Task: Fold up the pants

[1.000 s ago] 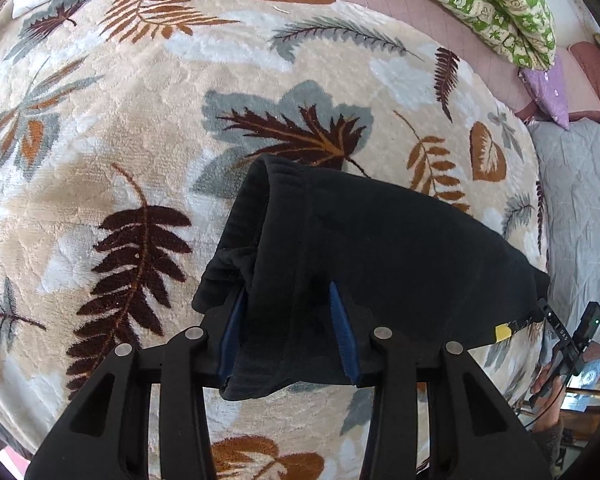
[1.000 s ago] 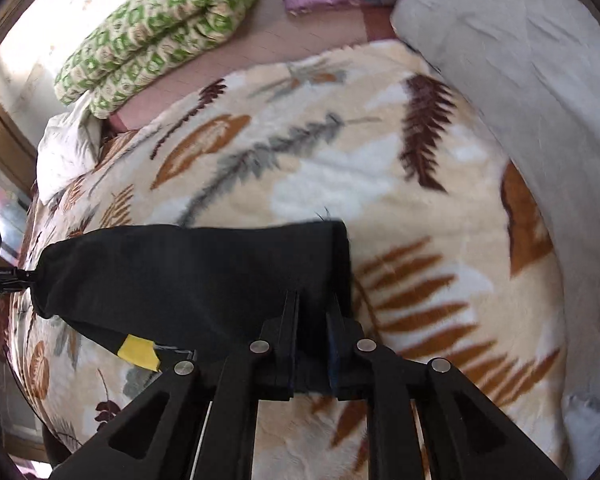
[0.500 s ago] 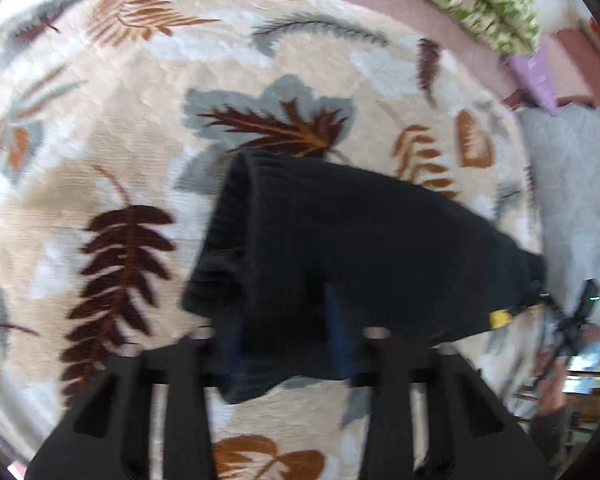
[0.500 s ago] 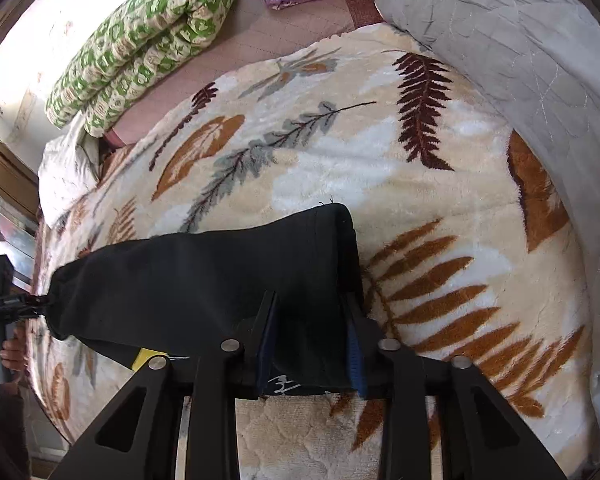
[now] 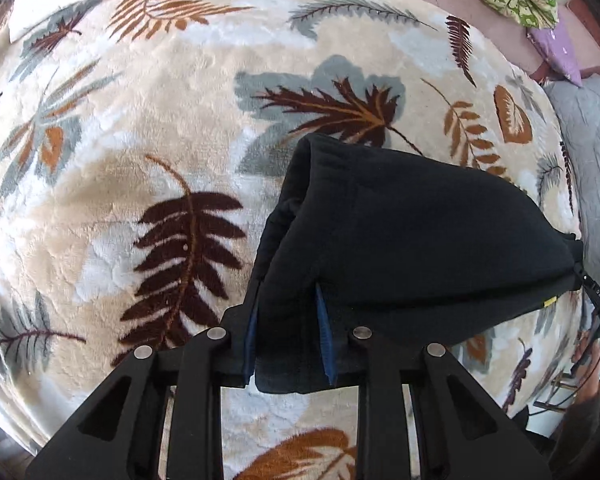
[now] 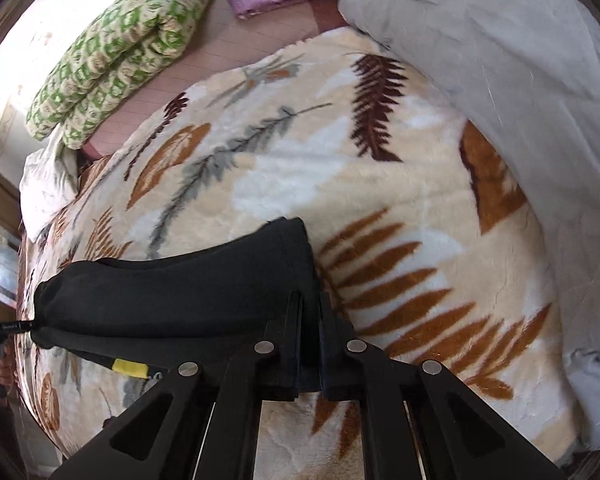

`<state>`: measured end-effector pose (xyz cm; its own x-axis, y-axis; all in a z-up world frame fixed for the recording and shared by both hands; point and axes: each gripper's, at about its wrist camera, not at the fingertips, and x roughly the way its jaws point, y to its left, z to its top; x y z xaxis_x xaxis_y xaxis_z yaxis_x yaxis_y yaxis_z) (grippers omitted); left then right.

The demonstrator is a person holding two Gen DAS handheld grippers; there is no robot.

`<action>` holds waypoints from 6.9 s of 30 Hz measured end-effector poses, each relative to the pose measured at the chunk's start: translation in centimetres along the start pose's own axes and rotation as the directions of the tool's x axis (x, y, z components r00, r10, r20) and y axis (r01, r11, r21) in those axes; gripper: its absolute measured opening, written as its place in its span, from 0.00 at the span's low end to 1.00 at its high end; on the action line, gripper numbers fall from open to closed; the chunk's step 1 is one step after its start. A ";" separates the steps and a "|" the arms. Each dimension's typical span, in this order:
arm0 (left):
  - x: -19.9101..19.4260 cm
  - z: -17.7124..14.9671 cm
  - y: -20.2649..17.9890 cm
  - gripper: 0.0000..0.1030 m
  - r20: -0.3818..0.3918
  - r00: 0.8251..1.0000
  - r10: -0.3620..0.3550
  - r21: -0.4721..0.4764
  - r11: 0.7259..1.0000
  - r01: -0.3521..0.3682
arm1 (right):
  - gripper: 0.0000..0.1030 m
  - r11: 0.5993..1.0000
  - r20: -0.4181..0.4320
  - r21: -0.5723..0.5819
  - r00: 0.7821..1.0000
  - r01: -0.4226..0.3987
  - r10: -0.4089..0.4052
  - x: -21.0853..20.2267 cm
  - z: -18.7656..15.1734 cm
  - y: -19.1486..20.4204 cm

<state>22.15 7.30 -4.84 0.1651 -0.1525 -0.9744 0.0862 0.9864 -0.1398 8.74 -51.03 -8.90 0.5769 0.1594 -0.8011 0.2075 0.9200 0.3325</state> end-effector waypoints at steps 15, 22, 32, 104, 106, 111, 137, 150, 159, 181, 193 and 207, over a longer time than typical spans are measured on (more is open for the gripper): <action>-4.6 1.7 1.2 0.42 0.084 0.987 -0.134 -0.006 0.991 0.135 | 0.46 0.995 0.065 0.013 0.994 -0.095 0.094 -3.7 2.8 0.6; -2.1 4.5 1.0 0.42 0.022 0.991 -0.133 -0.082 0.987 0.134 | 0.46 1.000 -0.017 -0.006 1.000 -0.024 0.024 0.6 4.4 1.7; -0.4 5.3 1.4 0.42 -0.011 0.982 -0.189 -0.116 0.976 0.186 | 0.48 0.969 0.004 -0.154 0.980 -0.195 0.198 1.5 5.6 8.2; 0.1 4.0 -0.9 0.23 0.086 0.995 0.056 -0.012 0.998 -0.055 | 0.14 0.786 -0.212 -0.606 0.977 -0.123 -0.011 16.0 3.7 28.9; -1.3 3.8 0.0 0.23 0.119 0.991 0.056 -0.045 0.998 -0.051 | 0.15 0.832 -0.200 -0.537 0.979 -0.140 0.036 14.6 4.9 28.0; -3.3 2.1 1.5 0.23 0.118 0.990 0.080 -0.098 0.993 -0.069 | 0.36 0.886 -0.164 -0.409 0.973 -0.217 0.163 9.1 5.9 24.9; -4.4 -8.9 -23.6 0.36 -0.043 0.981 -0.189 0.058 0.980 0.192 | 0.58 0.970 -0.007 0.149 0.980 -0.194 0.197 -7.5 0.2 -1.7; 4.6 -10.5 -36.8 0.35 -0.154 0.855 -0.495 -0.296 0.849 0.438 | 0.58 0.963 -0.057 0.143 0.969 -0.229 0.239 -3.8 1.8 -3.9; 6.5 -11.6 -37.0 0.34 0.047 0.834 -0.551 -0.581 0.664 0.471 | 0.58 0.951 -0.074 0.137 0.955 -0.276 0.287 -2.5 2.6 -5.0; 8.0 -9.3 -36.6 0.11 0.058 0.833 -0.550 -0.602 0.646 0.468 | 0.58 0.890 -0.078 0.231 0.904 -0.394 0.421 1.3 4.2 -6.5; 8.5 -8.6 -37.0 0.11 0.040 0.825 -0.564 -0.599 0.647 0.472 | 0.52 0.832 -0.165 0.251 0.825 -0.496 0.541 5.4 5.7 -4.4; 6.9 -7.7 -37.1 0.09 0.037 0.814 -0.580 -0.540 0.674 0.505 | 0.13 0.884 -0.148 0.159 0.875 -0.439 0.461 2.8 6.3 -2.3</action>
<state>12.57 -29.92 -7.75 0.1207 -0.6985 -0.7053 -0.3889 0.6204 -0.6810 14.87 -54.98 -8.82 0.4833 0.6167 -0.6214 0.0556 0.6868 0.7247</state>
